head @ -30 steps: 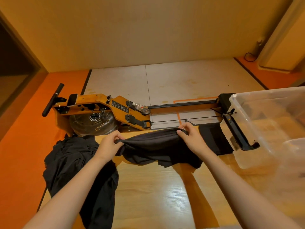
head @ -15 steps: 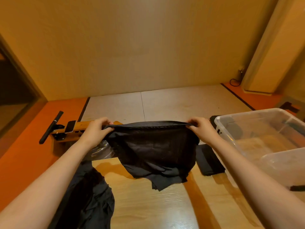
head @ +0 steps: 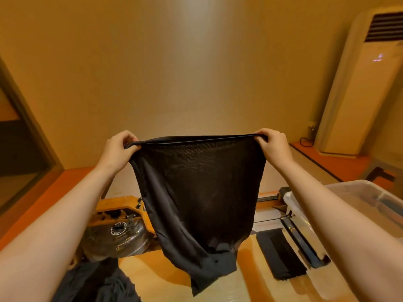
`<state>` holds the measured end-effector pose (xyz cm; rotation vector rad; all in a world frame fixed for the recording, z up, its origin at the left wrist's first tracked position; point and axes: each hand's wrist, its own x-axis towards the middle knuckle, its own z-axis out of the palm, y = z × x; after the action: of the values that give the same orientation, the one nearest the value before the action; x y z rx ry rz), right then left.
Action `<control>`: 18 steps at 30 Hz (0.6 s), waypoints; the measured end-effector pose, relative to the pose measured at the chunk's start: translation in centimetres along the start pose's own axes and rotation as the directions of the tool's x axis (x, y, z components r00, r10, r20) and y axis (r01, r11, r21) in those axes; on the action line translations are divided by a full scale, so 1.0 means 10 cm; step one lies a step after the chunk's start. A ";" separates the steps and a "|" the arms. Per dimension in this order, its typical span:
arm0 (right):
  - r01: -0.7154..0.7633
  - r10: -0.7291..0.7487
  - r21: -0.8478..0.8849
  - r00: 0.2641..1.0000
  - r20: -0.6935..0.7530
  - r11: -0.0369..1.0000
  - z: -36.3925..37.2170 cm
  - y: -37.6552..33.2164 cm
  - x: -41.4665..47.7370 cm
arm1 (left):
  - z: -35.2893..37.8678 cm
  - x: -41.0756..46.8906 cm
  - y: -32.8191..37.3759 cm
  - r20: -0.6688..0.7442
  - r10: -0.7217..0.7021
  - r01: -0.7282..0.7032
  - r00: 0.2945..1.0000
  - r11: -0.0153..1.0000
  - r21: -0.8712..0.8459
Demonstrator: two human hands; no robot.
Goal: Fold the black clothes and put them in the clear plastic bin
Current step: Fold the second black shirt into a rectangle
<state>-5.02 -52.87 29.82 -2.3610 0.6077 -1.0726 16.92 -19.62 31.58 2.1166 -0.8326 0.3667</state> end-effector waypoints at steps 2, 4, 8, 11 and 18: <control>0.018 -0.018 -0.005 0.999 -0.039 1.000 -0.03 -0.08 0.17 | -0.06 0.13 0.07 -0.041 0.004 -0.005 0.999 1.000 -0.018; 0.028 -0.028 0.006 0.997 -0.075 1.000 -0.04 -0.15 0.32 | -0.13 0.25 0.13 -0.090 0.008 -0.012 0.996 0.999 -0.039; 0.047 -0.038 0.063 0.989 -0.145 0.997 -0.08 -0.27 0.52 | -0.27 0.44 0.22 -0.169 -0.003 -0.011 0.986 0.996 -0.084; 0.050 -0.023 0.137 0.981 -0.193 0.989 -0.12 -0.32 0.63 | -0.37 0.55 0.26 -0.193 -0.006 -0.017 0.981 0.993 -0.116; 0.070 -0.019 0.206 0.970 -0.242 0.976 -0.14 -0.38 0.75 | -0.51 0.58 0.35 -0.210 -0.029 -0.008 0.977 0.985 -0.172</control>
<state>-0.88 -54.46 37.11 -2.0874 0.4956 -1.3829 18.96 -19.77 39.84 1.8828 -0.7018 0.4881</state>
